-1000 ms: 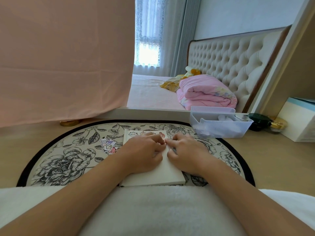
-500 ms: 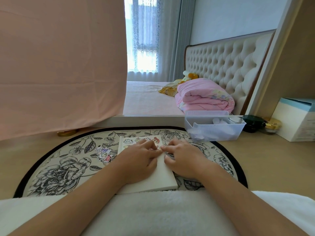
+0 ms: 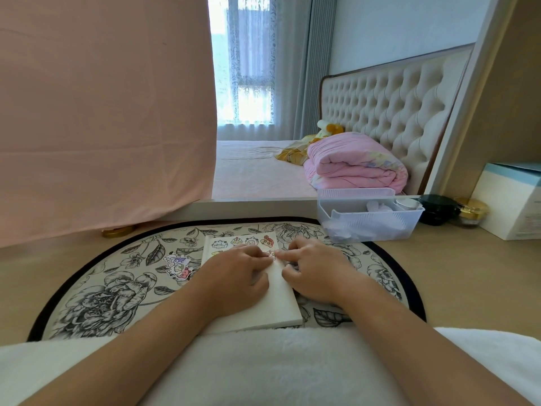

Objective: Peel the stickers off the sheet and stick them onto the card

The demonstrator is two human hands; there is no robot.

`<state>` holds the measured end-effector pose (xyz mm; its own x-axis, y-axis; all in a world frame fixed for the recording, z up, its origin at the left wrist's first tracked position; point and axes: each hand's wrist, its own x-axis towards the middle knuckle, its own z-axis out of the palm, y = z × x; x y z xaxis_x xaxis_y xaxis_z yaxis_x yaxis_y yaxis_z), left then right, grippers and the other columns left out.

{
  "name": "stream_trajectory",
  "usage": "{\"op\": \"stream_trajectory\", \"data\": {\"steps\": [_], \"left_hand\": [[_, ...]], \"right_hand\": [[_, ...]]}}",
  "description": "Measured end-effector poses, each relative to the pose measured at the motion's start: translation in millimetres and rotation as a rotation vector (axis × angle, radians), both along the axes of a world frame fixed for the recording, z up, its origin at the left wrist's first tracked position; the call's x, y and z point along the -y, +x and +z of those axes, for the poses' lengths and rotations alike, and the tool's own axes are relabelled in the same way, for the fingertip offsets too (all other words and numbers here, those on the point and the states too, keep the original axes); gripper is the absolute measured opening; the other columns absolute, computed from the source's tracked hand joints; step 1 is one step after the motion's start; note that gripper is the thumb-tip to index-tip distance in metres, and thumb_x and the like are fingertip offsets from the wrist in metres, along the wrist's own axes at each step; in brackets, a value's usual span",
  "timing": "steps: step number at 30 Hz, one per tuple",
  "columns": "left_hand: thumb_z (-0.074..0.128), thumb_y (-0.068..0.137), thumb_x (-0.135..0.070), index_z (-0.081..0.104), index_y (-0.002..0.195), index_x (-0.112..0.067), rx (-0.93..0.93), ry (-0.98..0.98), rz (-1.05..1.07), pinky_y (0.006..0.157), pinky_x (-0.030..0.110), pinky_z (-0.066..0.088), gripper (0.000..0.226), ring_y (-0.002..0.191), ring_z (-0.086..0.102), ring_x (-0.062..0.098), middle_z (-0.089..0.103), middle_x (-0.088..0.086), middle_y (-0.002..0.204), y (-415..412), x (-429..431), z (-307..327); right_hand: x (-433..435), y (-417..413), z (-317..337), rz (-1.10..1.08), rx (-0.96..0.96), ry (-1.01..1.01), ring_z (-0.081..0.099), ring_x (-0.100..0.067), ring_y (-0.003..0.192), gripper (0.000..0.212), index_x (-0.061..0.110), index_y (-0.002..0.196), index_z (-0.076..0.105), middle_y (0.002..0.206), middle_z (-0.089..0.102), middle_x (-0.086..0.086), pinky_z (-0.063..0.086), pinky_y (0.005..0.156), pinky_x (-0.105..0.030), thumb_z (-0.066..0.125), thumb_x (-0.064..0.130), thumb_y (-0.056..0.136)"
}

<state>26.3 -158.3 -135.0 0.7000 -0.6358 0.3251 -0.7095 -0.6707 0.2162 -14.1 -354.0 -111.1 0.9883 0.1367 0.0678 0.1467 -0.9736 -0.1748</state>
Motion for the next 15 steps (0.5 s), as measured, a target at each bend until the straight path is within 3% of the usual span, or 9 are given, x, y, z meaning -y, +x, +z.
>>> {"op": "stream_trajectory", "data": {"steps": [6,11,15], "left_hand": [[0.047,0.093,-0.035,0.067,0.127,-0.027,-0.001,-0.025,-0.019,0.099,0.025,0.047,0.040,0.119,0.055,0.004,0.062,-0.016,0.129,-1.6,-1.7,1.6],[0.039,0.090,-0.046,0.068,0.120,-0.030,0.071,-0.074,0.056,0.094,0.021,0.047,0.045,0.122,0.051,0.001,0.060,-0.022,0.128,-6.9,-10.6,8.4],[0.054,0.095,-0.036,0.065,0.124,-0.034,0.090,-0.143,0.161,0.088,0.021,0.044,0.030,0.117,0.052,0.001,0.057,-0.023,0.127,-2.7,-46.1,17.9]], "right_hand": [[1.3,-2.3,-1.4,-0.017,0.025,0.019,0.043,-0.012,0.128,0.046,0.044,0.144,0.049,0.135,0.048,0.013,0.044,0.101,-0.037,0.038,0.045,0.098],[-4.8,-4.1,1.0,-0.026,0.110,0.012,0.054,-0.017,0.119,0.049,0.035,0.146,0.045,0.138,0.047,0.008,0.050,0.092,-0.036,0.043,0.044,0.099],[-28.8,-5.4,11.5,0.025,0.212,0.047,0.060,-0.015,0.109,0.044,0.036,0.142,0.049,0.132,0.051,0.010,0.048,0.088,-0.032,0.044,0.043,0.099]]}}
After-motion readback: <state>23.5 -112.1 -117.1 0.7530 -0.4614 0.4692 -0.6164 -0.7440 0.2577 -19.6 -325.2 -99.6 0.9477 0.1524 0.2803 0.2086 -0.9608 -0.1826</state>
